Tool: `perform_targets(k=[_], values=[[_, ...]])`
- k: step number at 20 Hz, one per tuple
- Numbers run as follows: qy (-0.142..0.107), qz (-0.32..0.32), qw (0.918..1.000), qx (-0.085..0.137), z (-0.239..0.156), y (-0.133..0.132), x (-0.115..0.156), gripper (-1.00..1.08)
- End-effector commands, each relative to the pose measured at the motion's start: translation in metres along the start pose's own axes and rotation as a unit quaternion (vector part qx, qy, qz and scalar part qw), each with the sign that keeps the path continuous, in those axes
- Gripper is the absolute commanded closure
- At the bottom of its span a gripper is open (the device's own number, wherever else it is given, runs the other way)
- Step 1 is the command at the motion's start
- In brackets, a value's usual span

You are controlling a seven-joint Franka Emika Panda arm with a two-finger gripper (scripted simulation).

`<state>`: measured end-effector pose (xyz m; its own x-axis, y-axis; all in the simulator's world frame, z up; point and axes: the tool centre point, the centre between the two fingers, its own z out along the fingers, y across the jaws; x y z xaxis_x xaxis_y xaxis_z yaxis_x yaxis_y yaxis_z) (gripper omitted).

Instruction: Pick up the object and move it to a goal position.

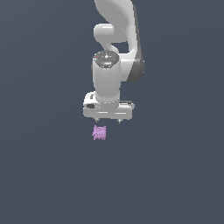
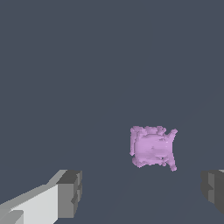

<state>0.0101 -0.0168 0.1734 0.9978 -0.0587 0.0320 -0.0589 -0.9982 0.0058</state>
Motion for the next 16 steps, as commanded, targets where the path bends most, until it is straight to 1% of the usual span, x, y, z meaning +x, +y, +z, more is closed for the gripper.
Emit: perform_targets(k=[1,7,16], values=[[0.001,0.001,1.0,0.001,-0.001,0.0,0.001,-0.92],[-0.003,0.003,1.0,0.001,0.017,0.011,-0.001,-0.92],[-0.014,0.014,0.9998,0.002,0.074,0.047,-0.011,-0.92]])
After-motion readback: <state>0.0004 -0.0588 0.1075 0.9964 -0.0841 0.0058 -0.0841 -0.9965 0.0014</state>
